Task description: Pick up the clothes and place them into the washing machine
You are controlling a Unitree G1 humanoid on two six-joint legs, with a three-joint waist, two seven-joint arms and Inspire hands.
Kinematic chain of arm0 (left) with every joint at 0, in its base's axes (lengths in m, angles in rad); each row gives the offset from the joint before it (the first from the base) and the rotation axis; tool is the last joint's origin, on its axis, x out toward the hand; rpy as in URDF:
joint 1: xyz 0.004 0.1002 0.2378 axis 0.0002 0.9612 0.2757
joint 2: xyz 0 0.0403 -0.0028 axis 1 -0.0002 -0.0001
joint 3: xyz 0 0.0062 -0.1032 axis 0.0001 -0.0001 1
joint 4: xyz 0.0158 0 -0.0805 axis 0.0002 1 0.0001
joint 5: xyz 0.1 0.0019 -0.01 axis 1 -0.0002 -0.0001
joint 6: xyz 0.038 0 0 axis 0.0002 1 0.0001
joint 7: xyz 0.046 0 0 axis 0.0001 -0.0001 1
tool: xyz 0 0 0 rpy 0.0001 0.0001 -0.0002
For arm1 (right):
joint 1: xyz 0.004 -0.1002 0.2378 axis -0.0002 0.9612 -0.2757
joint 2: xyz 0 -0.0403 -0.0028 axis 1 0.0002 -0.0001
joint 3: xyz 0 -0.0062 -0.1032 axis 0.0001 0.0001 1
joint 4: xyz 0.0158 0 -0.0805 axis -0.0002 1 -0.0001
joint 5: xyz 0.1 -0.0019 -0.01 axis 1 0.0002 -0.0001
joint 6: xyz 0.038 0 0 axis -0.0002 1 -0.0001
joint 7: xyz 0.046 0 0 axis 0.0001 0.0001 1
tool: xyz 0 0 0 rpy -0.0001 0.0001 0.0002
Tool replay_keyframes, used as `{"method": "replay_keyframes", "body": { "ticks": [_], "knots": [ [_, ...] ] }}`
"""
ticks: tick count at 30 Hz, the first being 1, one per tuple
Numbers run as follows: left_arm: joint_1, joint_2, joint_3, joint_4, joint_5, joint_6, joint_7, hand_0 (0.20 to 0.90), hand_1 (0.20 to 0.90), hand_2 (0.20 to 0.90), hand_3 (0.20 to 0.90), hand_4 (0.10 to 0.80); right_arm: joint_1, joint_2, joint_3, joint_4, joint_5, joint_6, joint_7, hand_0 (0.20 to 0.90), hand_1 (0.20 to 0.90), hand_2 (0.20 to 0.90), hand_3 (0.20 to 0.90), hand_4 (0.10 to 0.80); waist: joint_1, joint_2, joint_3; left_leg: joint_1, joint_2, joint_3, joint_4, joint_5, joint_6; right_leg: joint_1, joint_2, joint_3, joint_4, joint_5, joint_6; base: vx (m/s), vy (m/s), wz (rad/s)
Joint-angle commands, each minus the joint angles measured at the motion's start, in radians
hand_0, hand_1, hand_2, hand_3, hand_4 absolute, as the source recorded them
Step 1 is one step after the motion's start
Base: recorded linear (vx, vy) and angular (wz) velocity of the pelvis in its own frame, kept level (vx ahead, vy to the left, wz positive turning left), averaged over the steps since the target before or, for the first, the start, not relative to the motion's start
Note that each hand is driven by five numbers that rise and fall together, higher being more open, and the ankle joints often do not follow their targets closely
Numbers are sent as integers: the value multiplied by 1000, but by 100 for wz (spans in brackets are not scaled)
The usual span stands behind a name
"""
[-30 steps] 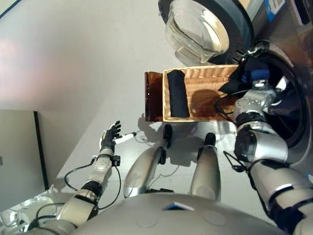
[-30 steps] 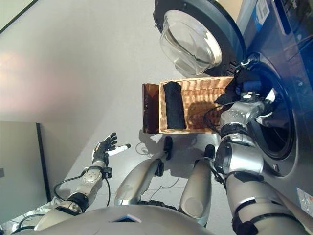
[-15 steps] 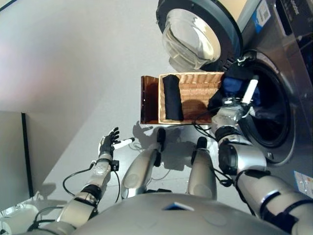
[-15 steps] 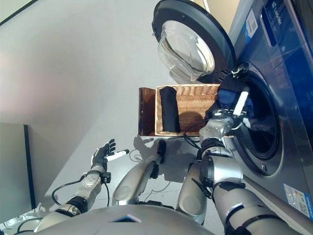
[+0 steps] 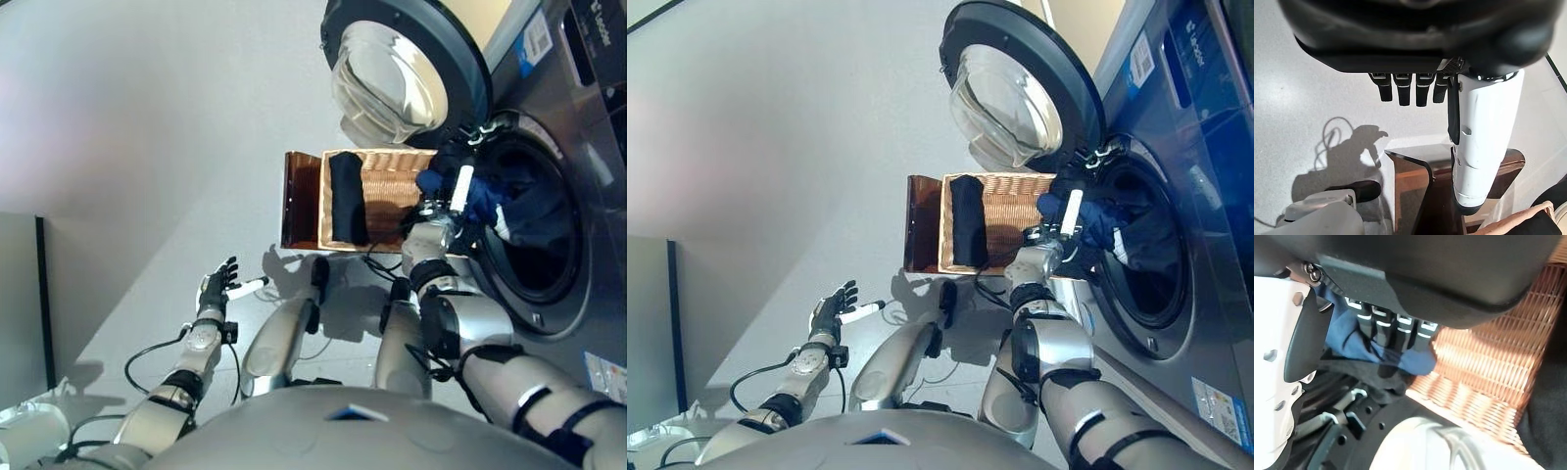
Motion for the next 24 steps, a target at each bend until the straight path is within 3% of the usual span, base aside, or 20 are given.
{"method": "replay_keyframes", "body": {
  "ticks": [1, 10, 12, 13, 14, 20, 24],
  "knots": [
    [-34, 47, 53, 37, 10, -33, 39, 900, 900, 900, 900, 800, -11, -15, 33, -37, -23, -28, 58, 900, 900, 900, 900, 800, 23, -20, -30, -29, -39, -4, 60, -102, -32, 58, 12, -7, -163, 107, -57, 0, 0, 0],
    [-28, 53, 50, 26, 6, -40, 51, 900, 900, 900, 900, 800, -33, -38, 2, -46, -48, -63, -17, 900, 900, 900, 900, 800, 26, 4, -20, -32, -42, -9, 58, -97, -34, 52, 11, -11, -158, 102, -58, 0, 0, 0],
    [-26, 53, 49, 30, 9, -41, 55, 900, 900, 900, 900, 800, -31, -41, -5, -47, -52, -64, -23, 554, 554, 554, 554, 553, 25, 6, -23, -33, -41, -8, 57, -98, -34, 52, 10, -10, -158, 101, -58, 0, 0, 0],
    [-26, 53, 48, 30, 10, -41, 55, 900, 900, 900, 900, 800, -31, -41, -5, -47, -52, -64, -23, 549, 549, 549, 549, 549, 25, 6, -23, -34, -41, -8, 57, -98, -34, 52, 11, -10, -158, 101, -58, 0, 0, 0],
    [-24, 52, 48, 29, 8, -42, 56, 900, 900, 900, 900, 800, -32, -49, -9, -44, -52, -65, -24, 900, 900, 900, 900, 800, 25, 7, -25, -37, -41, -7, 59, -99, -34, 48, 10, -10, -156, 100, -58, 0, 0, 0],
    [-18, 49, 55, 22, 4, -53, 50, 900, 900, 900, 900, 800, -33, -104, -14, -58, -107, -67, -35, 900, 900, 900, 900, 800, 24, 10, -40, -39, -39, -7, 52, -99, -35, 44, 12, -7, -157, 97, -58, 5, -3, 1],
    [-6, 63, 67, 9, -2, -63, 42, 900, 900, 900, 900, 800, -68, -228, -48, -96, -204, -91, -88, 900, 900, 900, 900, 800, 22, 6, -55, -36, -38, -10, 48, -101, -36, 43, 12, -10, -158, 94, -57, 8, -5, 0]
  ]
}}
